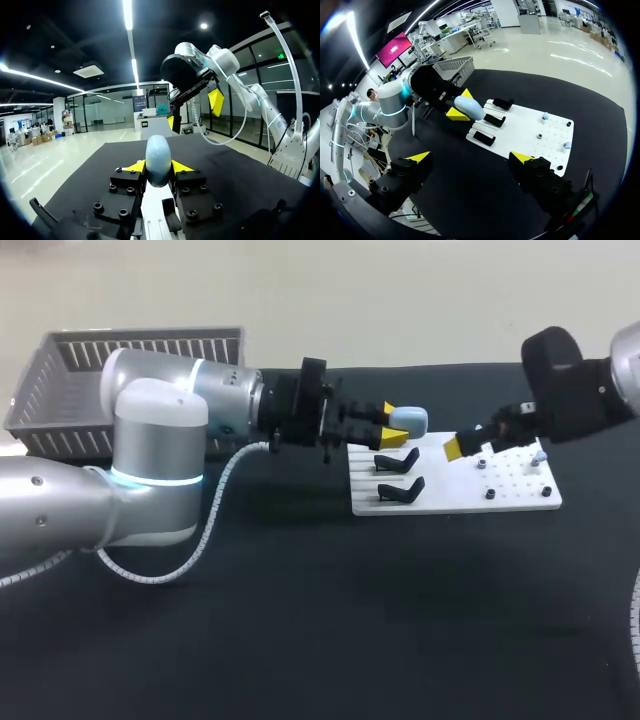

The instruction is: Pick up each earbud case from the left stands, insert the matching earbuds, close the lid, and place the case in the box.

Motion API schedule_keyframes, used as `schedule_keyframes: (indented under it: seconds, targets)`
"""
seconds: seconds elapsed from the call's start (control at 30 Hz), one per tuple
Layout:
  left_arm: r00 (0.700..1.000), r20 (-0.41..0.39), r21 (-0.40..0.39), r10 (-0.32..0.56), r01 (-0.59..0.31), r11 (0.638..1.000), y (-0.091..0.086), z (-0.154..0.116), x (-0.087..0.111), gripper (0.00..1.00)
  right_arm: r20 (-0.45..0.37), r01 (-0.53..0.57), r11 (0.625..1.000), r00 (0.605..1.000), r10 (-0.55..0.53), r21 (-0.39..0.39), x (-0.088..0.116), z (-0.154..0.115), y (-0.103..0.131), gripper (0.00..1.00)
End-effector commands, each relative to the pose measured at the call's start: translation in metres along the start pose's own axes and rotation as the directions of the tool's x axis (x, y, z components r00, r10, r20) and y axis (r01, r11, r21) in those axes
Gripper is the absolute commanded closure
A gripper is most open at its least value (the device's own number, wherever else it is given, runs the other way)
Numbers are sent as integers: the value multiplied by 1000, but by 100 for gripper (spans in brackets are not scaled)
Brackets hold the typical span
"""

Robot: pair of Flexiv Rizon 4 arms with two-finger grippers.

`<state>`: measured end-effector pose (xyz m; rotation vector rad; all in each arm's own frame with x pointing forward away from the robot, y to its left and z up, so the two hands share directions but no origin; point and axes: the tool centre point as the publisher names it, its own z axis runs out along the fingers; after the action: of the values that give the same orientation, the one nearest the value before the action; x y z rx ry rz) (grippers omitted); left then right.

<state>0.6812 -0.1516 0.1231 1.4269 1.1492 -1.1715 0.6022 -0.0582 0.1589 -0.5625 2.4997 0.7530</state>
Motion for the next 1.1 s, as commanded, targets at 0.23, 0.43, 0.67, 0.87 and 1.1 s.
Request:
schedule_keyframes:
  seconds: [0.23,0.43,0.67,0.87,1.1]
  targets:
    - [1000,3,-3,3,-3,1000,0,0,1,100,13,-48,998,999,47,45,-10,18,7,0]
    - [1000,3,-3,3,-3,1000,0,0,1,100,19,-60,997,998,59,51,-14,31,9,0]
    - [1000,3,-3,3,-3,1000,0,0,1,100,10,-70,996,997,70,59,-18,41,10,0]
    - [1000,3,-3,3,-3,1000,0,0,1,100,9,-81,995,997,80,56,-26,49,8,0]
    - [1000,3,-3,3,-3,1000,0,0,1,100,13,-110,992,994,109,57,-35,59,-1,0]
